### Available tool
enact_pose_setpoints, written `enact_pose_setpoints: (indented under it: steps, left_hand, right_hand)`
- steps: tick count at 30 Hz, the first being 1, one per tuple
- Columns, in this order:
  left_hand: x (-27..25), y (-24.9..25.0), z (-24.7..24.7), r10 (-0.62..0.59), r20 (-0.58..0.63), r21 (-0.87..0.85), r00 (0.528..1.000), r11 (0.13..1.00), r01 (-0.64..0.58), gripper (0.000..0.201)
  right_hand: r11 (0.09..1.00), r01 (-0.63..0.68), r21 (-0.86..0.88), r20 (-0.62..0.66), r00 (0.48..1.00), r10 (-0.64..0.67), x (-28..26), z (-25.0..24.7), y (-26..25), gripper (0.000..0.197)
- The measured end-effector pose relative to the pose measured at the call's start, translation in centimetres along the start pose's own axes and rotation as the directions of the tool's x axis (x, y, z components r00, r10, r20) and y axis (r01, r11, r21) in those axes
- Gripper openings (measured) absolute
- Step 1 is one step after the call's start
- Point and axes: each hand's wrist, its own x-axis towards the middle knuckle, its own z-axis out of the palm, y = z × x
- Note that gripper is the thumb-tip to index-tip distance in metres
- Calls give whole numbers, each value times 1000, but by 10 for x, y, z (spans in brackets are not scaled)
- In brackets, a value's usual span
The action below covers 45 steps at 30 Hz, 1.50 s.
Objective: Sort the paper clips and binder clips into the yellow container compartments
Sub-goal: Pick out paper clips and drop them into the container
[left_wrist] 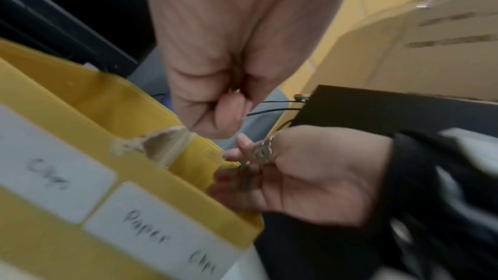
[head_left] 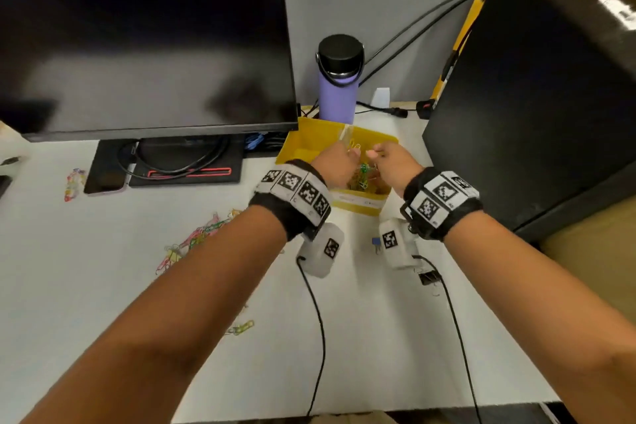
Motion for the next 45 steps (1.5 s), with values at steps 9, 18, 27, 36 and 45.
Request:
enact_pose_setpoints:
  steps: [9, 18, 27, 36, 45]
  left_hand:
    - [-7, -3, -17, -27, 133, -494, 991, 865, 90, 22]
    - [-155, -186, -55, -38, -192, 366, 981, 924, 108, 25]
    - [-180, -260, -53, -55, -164, 425, 985, 897, 121, 38]
    - [-165, -262, -56, 71, -107, 378, 992, 925, -25, 20]
    - [-167, -271, -70, 223, -175, 177, 959, 965, -192, 33]
  right_hand:
    - [978, 168, -125, -204, 960, -191, -22, 10, 18, 34]
    - [780, 609, -142, 464, 737, -491, -130, 127, 29, 23]
    - [589, 683, -433, 577, 711, -401, -129, 207, 20, 11]
    - [802, 260, -538, 183, 965, -190, -129, 177, 41, 16]
    - [809, 362, -462, 35, 920, -391, -142, 212, 2, 16]
